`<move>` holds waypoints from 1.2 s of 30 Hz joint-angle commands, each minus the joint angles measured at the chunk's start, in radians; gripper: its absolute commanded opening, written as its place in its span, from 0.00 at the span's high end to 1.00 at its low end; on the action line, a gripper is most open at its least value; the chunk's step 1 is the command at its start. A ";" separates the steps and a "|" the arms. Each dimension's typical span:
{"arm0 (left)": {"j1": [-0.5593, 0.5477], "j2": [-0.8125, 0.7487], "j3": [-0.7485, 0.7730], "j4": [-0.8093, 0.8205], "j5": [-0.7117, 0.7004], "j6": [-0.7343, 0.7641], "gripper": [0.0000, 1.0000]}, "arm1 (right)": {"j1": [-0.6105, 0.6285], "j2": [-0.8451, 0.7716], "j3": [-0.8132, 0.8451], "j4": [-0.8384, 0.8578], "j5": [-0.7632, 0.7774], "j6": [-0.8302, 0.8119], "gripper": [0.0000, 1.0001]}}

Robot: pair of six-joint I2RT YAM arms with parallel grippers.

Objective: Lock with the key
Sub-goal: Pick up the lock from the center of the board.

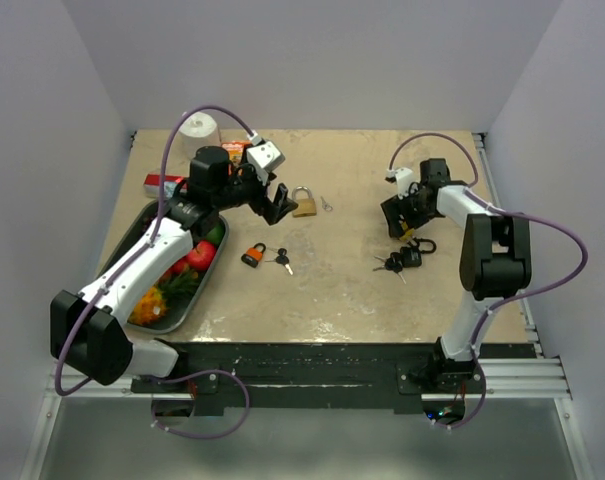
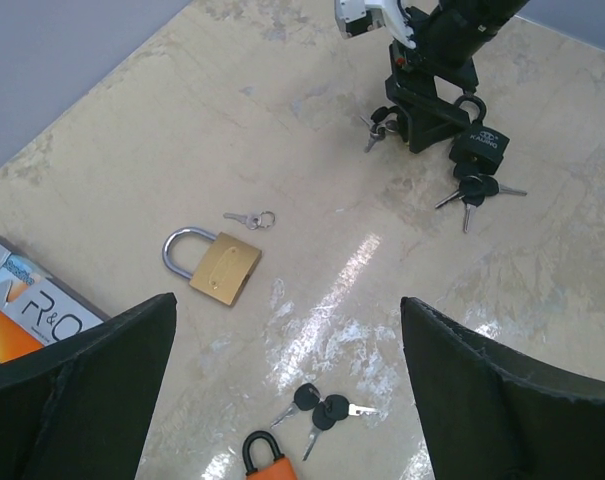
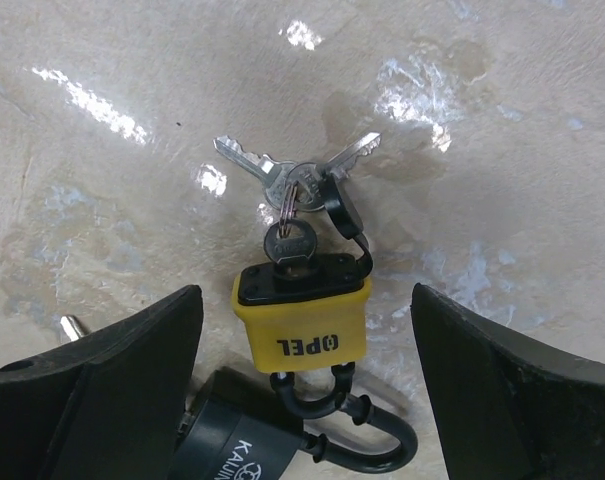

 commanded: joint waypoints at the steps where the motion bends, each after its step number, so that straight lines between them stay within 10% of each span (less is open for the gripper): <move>1: 0.010 0.002 0.031 0.067 -0.034 -0.005 0.02 | -0.002 -0.011 0.008 -0.016 0.021 -0.007 0.14; 11: 0.010 0.020 0.014 0.126 -0.042 0.007 0.01 | -0.002 0.034 0.003 0.021 0.034 -0.002 0.42; 18: 0.010 0.022 -0.013 0.191 -0.044 0.143 0.01 | -0.002 -0.035 0.068 -0.048 -0.049 0.022 1.00; 25: 0.010 0.019 -0.030 0.108 0.116 0.635 0.01 | -0.002 -0.103 0.236 -0.207 -0.273 0.145 1.00; 36: -0.149 0.112 -0.023 -0.232 0.283 1.519 0.15 | 0.067 -0.137 0.103 -0.114 -0.507 0.794 1.00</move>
